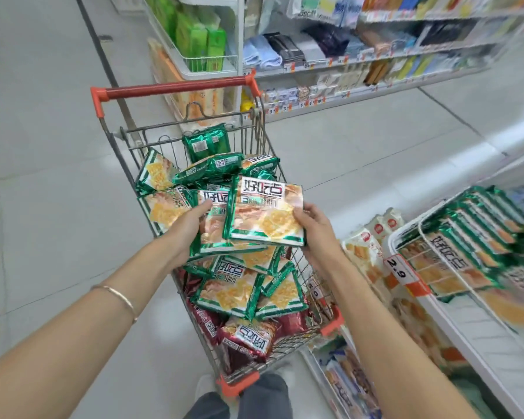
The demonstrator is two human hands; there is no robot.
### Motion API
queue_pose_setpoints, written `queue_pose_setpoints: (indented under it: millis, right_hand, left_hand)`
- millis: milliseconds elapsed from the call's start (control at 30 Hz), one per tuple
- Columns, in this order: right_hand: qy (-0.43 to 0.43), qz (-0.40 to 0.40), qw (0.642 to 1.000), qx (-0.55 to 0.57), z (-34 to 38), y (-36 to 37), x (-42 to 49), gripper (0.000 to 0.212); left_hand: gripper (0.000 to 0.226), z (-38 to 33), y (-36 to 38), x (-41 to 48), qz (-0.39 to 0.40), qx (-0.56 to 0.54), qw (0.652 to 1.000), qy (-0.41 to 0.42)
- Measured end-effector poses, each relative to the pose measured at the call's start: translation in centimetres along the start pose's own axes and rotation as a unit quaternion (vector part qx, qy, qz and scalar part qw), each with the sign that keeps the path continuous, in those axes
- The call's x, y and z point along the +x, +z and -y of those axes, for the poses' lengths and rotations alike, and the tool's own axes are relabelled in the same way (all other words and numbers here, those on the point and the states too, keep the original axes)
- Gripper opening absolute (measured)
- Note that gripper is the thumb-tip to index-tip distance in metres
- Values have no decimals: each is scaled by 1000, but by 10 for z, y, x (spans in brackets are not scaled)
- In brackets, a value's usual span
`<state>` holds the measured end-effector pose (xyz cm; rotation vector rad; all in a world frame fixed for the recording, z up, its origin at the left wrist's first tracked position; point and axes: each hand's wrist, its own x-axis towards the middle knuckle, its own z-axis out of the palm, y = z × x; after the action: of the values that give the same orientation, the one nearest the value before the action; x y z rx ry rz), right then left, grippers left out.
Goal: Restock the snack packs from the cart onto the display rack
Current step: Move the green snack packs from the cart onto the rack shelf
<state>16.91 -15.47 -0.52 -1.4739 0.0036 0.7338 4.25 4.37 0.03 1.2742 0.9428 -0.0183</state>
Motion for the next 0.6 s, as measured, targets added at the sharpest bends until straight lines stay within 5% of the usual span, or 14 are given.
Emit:
queue_pose_setpoints:
  millis: [100,233,333,467,600]
  right_hand:
    - [-4,-8,1000,9,1,-8,-15,10]
    - [-6,-39,998,38,10,-43,-31,25]
    - [33,-53,996,60,23,-83,-54,62]
    - [38,-34,999,-5,38,-152,-93,66]
    - [-58,-136,987,68,52,-246,-137,53]
  left_hand:
    - [58,-18,44,-16,42,34,998,20]
    - [100,-37,86,-33,148,87,985,12]
    - [114,-41,122,-39,207,143,968,18]
    - [56,-45,199,-69,259,224,936,79]
    - [49,-49,302,-104,334,253,891,178]
